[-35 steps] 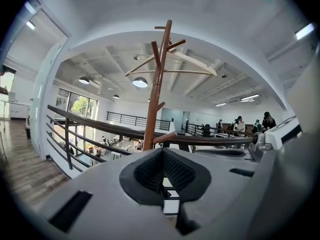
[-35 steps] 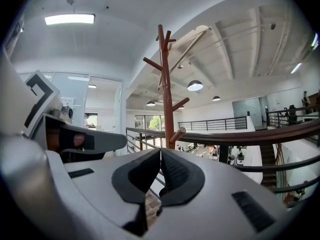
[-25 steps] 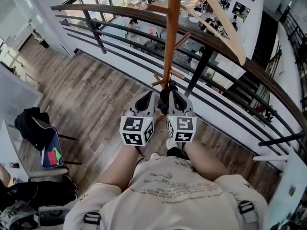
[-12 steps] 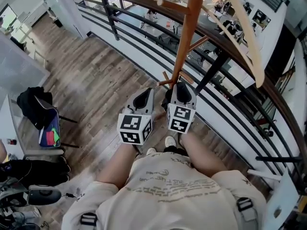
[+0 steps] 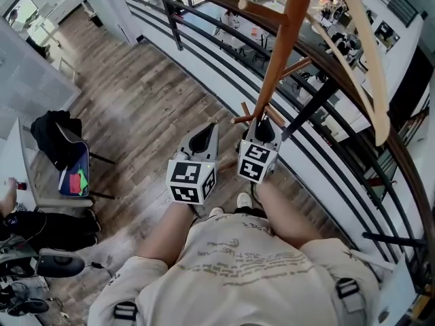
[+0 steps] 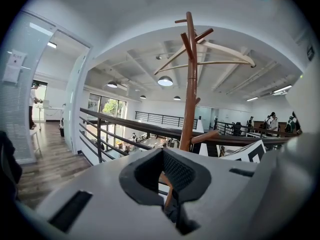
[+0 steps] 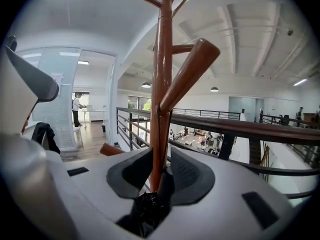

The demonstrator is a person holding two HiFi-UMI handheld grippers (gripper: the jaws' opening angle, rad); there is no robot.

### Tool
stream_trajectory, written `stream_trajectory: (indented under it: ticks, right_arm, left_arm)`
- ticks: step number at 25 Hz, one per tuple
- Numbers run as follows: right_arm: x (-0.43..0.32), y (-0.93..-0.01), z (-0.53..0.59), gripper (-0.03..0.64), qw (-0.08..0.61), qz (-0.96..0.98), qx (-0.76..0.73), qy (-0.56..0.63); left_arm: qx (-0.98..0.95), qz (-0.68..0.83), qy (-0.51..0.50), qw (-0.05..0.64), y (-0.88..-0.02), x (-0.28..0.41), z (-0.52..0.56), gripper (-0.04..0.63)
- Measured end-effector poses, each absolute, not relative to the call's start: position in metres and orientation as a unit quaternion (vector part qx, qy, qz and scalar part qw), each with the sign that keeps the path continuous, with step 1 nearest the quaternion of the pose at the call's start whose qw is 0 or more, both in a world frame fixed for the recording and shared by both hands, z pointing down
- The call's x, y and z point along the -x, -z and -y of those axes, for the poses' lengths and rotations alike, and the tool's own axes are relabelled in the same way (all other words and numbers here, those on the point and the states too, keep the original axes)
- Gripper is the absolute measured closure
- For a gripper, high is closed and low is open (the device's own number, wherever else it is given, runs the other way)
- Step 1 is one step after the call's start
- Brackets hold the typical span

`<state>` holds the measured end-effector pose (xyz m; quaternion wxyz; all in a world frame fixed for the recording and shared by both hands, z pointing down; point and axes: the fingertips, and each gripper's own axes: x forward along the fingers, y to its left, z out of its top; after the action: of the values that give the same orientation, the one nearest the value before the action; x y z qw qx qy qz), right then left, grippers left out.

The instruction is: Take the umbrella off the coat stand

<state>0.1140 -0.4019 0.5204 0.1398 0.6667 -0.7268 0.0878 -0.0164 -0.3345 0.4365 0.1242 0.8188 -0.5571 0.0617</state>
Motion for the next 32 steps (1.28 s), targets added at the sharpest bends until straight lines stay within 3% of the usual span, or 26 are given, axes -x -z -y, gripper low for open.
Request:
stream_trajectory:
  ticks: [9,32]
  right_arm:
    - [-0.113,-0.523,0.412,0.606,0.152,0.717,-0.677,-0.068]
    - [-0.124,-0.489,0.375,0.612,0.103,0.72,-0.684,-0.058]
  left_arm:
    - [-0.815,0.561,-0.065,0.128,-0.444,0.024,0.342,0.591]
    - [-0.847,0.515,-0.064,0.116,-0.443,0.006,0.328,0.591]
